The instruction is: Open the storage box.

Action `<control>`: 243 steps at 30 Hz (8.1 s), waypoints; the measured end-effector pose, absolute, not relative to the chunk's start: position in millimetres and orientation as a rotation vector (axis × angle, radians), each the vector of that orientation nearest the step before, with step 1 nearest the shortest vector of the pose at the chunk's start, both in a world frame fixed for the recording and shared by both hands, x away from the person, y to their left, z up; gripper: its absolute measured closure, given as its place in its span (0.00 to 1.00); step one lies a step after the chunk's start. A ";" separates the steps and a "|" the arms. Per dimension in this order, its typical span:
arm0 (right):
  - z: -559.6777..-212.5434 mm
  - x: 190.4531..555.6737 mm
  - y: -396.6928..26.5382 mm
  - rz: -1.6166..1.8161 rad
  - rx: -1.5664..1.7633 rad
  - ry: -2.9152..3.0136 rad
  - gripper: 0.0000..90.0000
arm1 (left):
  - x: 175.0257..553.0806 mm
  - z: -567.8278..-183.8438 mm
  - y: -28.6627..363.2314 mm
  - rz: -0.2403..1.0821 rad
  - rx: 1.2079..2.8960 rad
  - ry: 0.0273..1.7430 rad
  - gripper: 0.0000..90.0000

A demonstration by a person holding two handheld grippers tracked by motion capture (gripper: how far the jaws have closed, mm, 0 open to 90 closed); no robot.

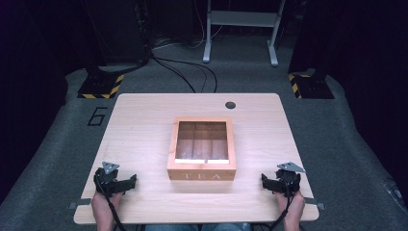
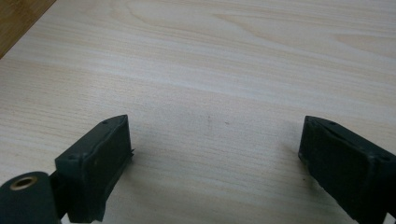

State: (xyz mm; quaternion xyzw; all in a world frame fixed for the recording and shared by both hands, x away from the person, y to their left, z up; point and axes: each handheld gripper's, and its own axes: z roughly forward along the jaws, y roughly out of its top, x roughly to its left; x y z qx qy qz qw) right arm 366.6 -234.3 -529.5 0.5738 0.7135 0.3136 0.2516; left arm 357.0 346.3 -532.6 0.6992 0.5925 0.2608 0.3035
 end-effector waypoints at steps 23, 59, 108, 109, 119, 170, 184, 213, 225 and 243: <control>-522.3 362.3 -233.6 0.936 1.535 2.043 0.01 | 357.2 -532.4 346.6 0.686 1.855 1.571 0.04; -479.7 362.2 -132.4 1.159 1.102 2.259 0.33 | 357.0 -532.4 346.5 0.686 1.854 1.572 0.04; -467.3 355.7 -128.0 1.245 1.027 2.128 0.56 | 357.2 -532.5 346.6 0.688 1.854 1.570 0.04; -465.9 356.3 -127.9 1.251 1.025 2.122 0.56 | 357.2 -532.5 346.5 0.688 1.854 1.570 0.04; -454.3 363.3 -125.0 1.274 1.022 2.063 0.52 | 357.2 -532.6 346.6 0.688 1.853 1.569 0.04; -369.8 428.2 -121.4 1.364 1.184 1.947 0.60 | 357.0 -532.1 347.2 0.686 1.868 1.566 0.04; -350.1 448.9 -123.0 1.356 1.207 1.997 0.60 | 357.0 -532.1 347.3 0.687 1.868 1.565 0.04; -337.4 465.4 -123.3 1.346 1.234 2.018 0.61 | 357.2 -532.6 346.4 0.685 1.850 1.572 0.04; -336.8 465.7 -123.0 1.339 1.230 2.020 0.61 | 356.8 -532.3 346.6 0.680 1.858 1.573 0.04; -336.9 465.6 -123.1 1.340 1.229 2.019 0.61 | 357.2 -532.7 346.1 0.686 1.845 1.574 0.04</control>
